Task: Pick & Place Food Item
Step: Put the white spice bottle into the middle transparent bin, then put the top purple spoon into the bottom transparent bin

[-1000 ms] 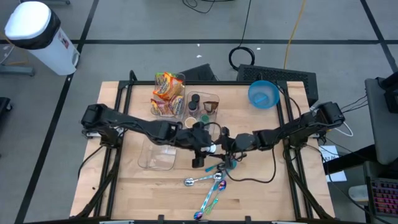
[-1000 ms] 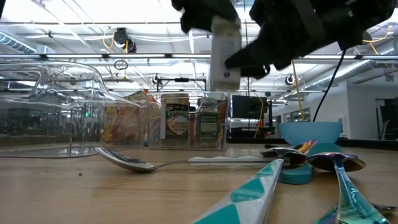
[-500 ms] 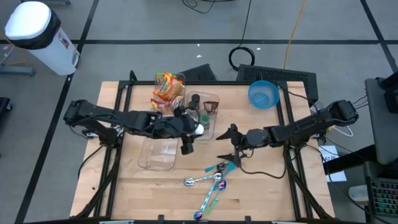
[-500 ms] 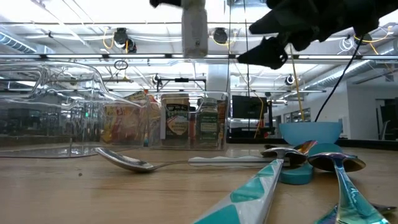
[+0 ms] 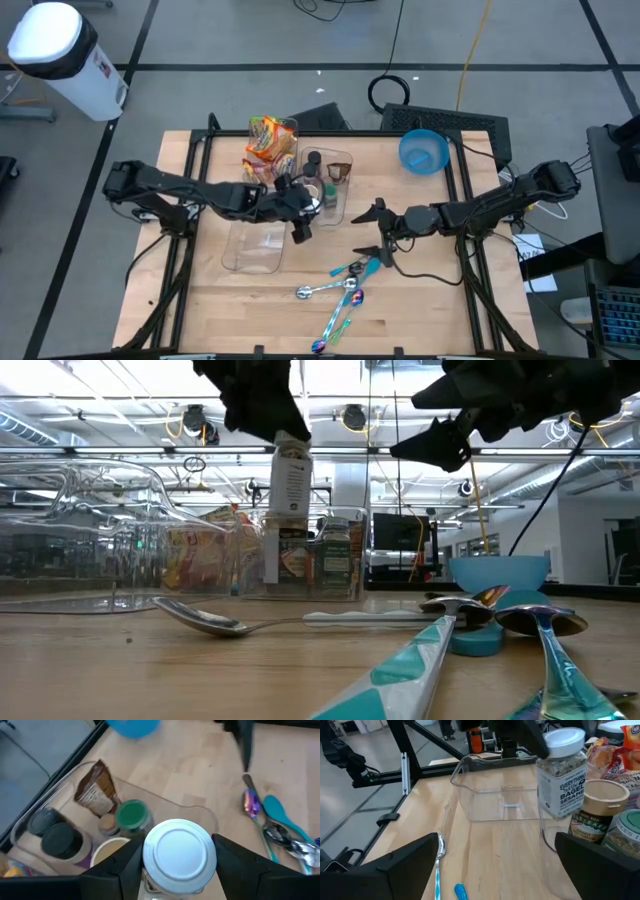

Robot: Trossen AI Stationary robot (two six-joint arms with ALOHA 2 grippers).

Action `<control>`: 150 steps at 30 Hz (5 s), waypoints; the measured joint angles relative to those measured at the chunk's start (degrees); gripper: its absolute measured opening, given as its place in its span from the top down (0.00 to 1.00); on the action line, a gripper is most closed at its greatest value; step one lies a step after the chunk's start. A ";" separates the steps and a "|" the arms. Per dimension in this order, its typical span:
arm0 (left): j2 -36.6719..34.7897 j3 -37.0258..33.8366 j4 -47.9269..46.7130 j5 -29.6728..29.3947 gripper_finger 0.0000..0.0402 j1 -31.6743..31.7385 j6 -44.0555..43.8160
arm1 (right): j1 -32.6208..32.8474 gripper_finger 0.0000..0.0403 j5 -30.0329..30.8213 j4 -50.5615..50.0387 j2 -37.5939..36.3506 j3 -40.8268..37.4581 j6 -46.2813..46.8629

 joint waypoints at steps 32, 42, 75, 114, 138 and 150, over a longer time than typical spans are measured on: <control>-0.03 -16.42 21.57 6.67 0.48 5.91 -5.92 | 0.00 0.02 0.04 0.37 0.03 0.02 0.00; 1.41 -17.70 22.76 6.62 0.47 6.00 -7.20 | -0.03 0.02 0.42 0.37 0.03 0.04 0.00; 0.12 -17.65 26.22 6.25 0.21 6.00 -5.25 | -0.02 0.02 0.03 -0.01 0.05 0.09 -0.06; -9.37 -17.59 25.76 15.06 0.21 5.84 -8.02 | 0.12 0.26 -7.06 -7.21 3.08 -15.65 46.05; -9.35 -17.59 25.77 14.97 0.21 5.84 -7.88 | 0.22 0.55 -1.82 -5.29 3.54 -15.82 39.90; -9.32 -17.59 25.81 14.97 0.24 5.84 -8.03 | -0.31 0.57 -4.93 -1.15 8.68 -15.43 40.26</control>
